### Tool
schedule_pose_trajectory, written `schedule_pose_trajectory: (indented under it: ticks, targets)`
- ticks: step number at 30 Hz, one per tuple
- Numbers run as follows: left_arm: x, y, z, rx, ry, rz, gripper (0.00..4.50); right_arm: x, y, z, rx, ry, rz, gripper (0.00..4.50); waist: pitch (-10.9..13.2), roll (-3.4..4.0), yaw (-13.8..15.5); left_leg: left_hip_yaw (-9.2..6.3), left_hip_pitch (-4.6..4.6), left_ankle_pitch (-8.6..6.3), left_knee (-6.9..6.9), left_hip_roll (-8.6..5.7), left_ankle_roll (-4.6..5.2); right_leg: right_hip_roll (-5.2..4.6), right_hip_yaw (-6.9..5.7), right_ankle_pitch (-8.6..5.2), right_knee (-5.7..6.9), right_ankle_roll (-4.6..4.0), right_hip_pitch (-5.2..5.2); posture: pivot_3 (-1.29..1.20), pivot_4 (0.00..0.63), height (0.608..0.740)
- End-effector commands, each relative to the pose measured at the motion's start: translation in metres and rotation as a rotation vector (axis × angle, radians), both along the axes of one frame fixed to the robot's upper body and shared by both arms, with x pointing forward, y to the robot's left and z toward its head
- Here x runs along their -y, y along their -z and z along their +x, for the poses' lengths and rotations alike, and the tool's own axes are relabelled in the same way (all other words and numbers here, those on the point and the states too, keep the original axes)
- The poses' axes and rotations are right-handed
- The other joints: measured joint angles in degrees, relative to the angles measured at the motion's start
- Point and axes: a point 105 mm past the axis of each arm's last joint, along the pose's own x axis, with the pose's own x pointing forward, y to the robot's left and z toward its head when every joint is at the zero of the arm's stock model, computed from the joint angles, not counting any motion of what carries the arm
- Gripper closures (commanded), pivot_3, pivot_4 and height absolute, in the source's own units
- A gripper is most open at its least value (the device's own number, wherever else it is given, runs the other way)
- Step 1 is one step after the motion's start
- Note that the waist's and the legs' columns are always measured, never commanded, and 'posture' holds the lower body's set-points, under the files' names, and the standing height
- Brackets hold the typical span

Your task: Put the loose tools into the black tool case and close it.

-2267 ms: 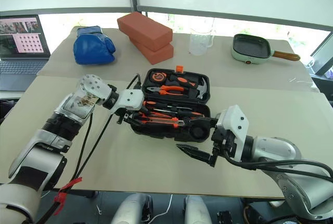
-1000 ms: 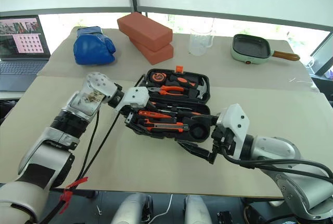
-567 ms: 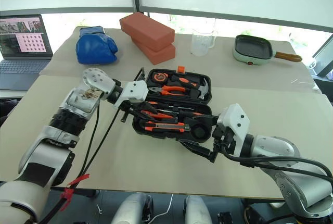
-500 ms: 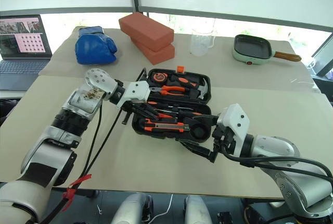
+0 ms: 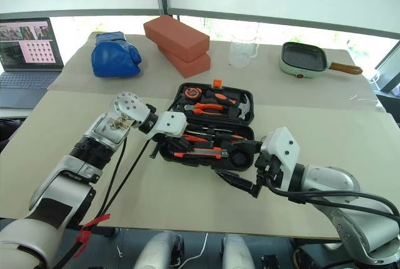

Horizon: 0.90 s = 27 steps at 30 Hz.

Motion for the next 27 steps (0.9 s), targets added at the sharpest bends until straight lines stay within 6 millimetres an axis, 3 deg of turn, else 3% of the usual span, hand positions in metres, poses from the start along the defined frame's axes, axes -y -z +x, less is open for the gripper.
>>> schedule_pose_trajectory:
  ticks: [1, 11, 21, 27]
  targets:
    - [-0.020, 0.012, 0.006, 0.014, -0.038, 0.100, 4.48, -0.002, -0.011, -0.003, 0.057, -0.005, 0.012, 0.00, -0.02, 0.01, -0.09, 0.00, 0.02, 0.00, 0.00, 0.00, 0.00, 0.00, 0.01, 0.00, 0.01, 0.00, 0.01, 0.00, 0.150, 0.738]
    - [-0.027, 0.010, 0.006, 0.005, -0.045, 0.096, 4.48, -0.002, -0.011, -0.002, 0.058, -0.010, 0.013, 0.00, -0.05, 0.05, -0.20, 0.01, 0.06, 0.00, 0.00, 0.02, 0.00, 0.03, 0.05, 0.01, 0.07, -0.01, 0.00, 0.00, 0.150, 0.738]
    - [0.006, -0.027, 0.000, -0.073, -0.006, -0.069, 4.48, -0.002, -0.009, -0.001, 0.054, -0.012, 0.011, 0.00, -0.05, 0.03, -0.05, 0.01, -0.06, 0.00, 0.01, 0.00, 0.00, 0.01, 0.04, 0.00, 0.04, 0.00, -0.09, 0.00, 0.150, 0.738]
    - [0.022, -0.025, 0.001, -0.051, 0.007, -0.089, 4.48, -0.001, -0.008, -0.001, 0.051, -0.007, 0.010, 0.00, -0.04, 0.03, -0.10, 0.01, -0.08, 0.00, 0.01, -0.02, 0.00, 0.01, 0.04, 0.01, 0.01, 0.02, -0.09, 0.00, 0.150, 0.738]
